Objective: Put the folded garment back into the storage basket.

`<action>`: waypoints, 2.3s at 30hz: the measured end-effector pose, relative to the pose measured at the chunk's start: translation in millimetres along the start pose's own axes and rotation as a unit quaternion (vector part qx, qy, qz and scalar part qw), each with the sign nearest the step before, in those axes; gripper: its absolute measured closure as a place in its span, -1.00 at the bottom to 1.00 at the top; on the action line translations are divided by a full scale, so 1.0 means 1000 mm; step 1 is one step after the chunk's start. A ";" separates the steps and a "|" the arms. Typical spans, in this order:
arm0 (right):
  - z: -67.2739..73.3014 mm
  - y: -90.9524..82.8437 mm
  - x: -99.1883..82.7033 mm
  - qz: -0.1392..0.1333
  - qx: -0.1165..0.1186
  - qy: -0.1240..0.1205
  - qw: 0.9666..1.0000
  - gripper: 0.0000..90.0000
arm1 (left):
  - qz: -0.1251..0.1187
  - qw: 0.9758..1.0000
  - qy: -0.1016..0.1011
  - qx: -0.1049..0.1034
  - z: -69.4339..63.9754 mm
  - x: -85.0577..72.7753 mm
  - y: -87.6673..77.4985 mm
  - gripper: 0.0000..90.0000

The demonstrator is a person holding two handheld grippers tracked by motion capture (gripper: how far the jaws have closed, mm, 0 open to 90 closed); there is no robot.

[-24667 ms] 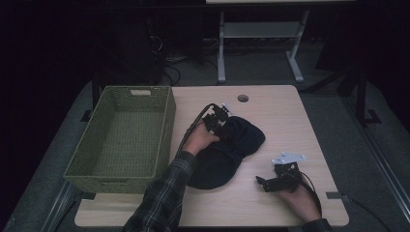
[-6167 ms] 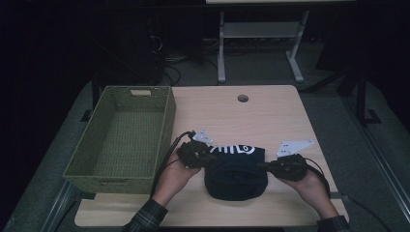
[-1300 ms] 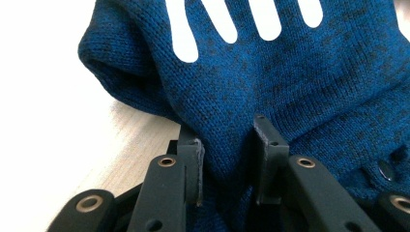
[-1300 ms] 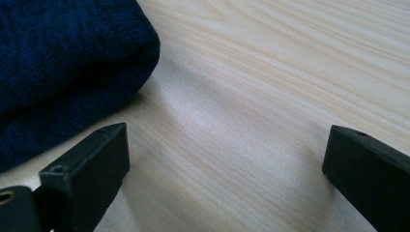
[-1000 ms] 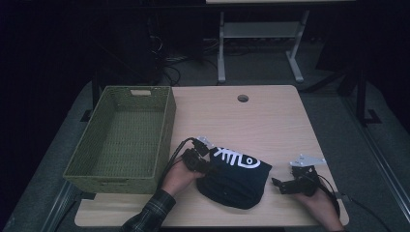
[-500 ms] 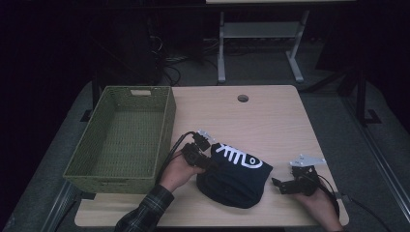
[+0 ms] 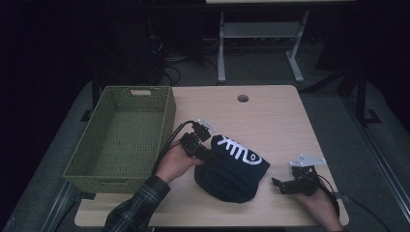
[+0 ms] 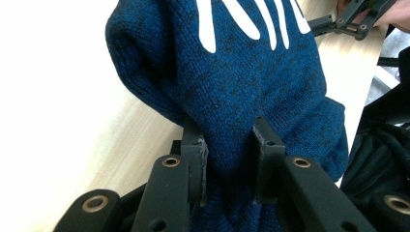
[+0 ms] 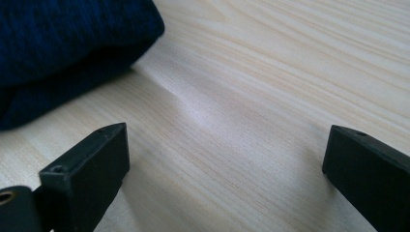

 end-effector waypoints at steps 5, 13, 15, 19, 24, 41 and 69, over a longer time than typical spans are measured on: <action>0.000 0.000 0.000 0.000 0.000 0.000 1.000 -0.95 | -0.003 1.000 0.003 0.002 -0.002 0.009 -0.015 0.62; 0.000 0.000 0.000 0.000 0.000 0.000 1.000 -0.95 | -0.001 1.000 0.011 0.004 -0.001 0.016 -0.038 0.63; 0.000 0.000 0.000 0.000 0.000 0.000 1.000 -0.95 | 0.001 1.000 0.012 0.002 0.000 0.017 -0.045 0.63; 0.000 0.000 0.000 -0.001 0.000 0.000 1.000 -0.95 | 0.001 1.000 0.013 0.000 0.005 0.019 -0.059 0.63; 0.000 0.000 0.000 0.000 0.000 0.001 1.000 -0.95 | -0.009 1.000 0.007 -0.003 0.009 0.021 -0.075 0.63; 0.000 0.000 0.000 0.000 0.000 0.001 1.000 -0.95 | -0.028 0.999 -0.010 0.023 0.022 0.016 -0.132 0.63; 0.000 0.000 0.000 -0.001 0.000 0.000 1.000 -0.95 | -0.055 0.994 -0.066 0.062 0.066 -0.024 -0.208 0.63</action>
Point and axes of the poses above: each handheld gripper's, and its own axes: y roughly forward along the jaws, x roughly out of its top, z roughly to its left, the point moved 8 cm from there along y, roughly forward along the jaws, and after that the axes turned 8 degrees about x, right-handed, at the moved point
